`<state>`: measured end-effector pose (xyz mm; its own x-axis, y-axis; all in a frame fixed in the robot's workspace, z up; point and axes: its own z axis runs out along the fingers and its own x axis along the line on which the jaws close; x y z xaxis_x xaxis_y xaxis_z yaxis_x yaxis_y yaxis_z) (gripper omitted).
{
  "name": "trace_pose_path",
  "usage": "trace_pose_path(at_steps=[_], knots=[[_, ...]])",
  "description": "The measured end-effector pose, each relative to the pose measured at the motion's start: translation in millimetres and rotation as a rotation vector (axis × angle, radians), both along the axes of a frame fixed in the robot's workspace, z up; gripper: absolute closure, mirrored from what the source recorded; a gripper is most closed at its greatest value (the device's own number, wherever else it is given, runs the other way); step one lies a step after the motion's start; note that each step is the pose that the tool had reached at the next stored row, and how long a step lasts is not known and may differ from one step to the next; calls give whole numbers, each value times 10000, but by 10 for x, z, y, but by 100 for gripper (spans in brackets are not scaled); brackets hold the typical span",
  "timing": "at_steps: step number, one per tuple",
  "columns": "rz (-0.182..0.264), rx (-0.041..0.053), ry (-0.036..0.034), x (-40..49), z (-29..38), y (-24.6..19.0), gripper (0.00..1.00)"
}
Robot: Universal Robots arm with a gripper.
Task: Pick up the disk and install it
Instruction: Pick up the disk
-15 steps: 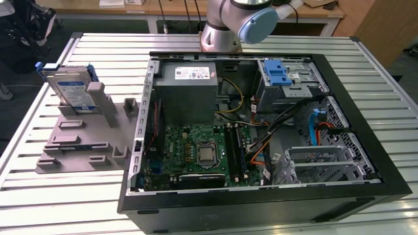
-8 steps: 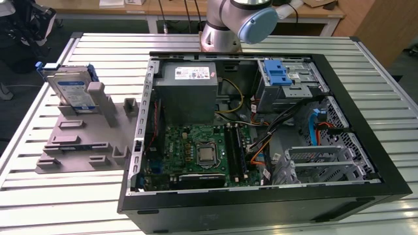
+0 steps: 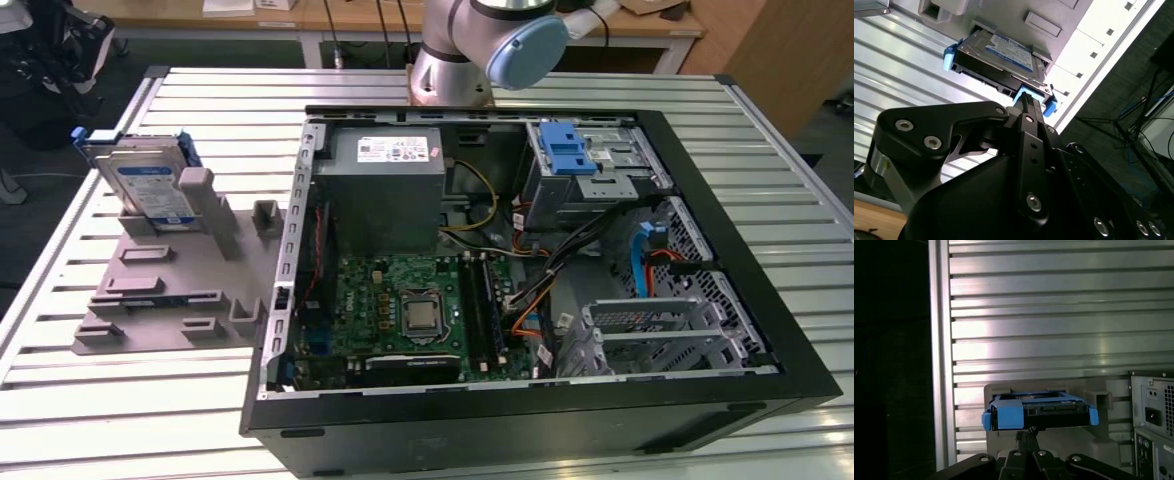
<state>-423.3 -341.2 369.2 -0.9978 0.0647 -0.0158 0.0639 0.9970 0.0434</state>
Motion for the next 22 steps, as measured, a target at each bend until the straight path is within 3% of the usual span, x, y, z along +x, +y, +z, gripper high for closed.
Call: trace_pose_path(at_steps=[22], knots=[[153, 0, 0, 0, -1, 0, 89]])
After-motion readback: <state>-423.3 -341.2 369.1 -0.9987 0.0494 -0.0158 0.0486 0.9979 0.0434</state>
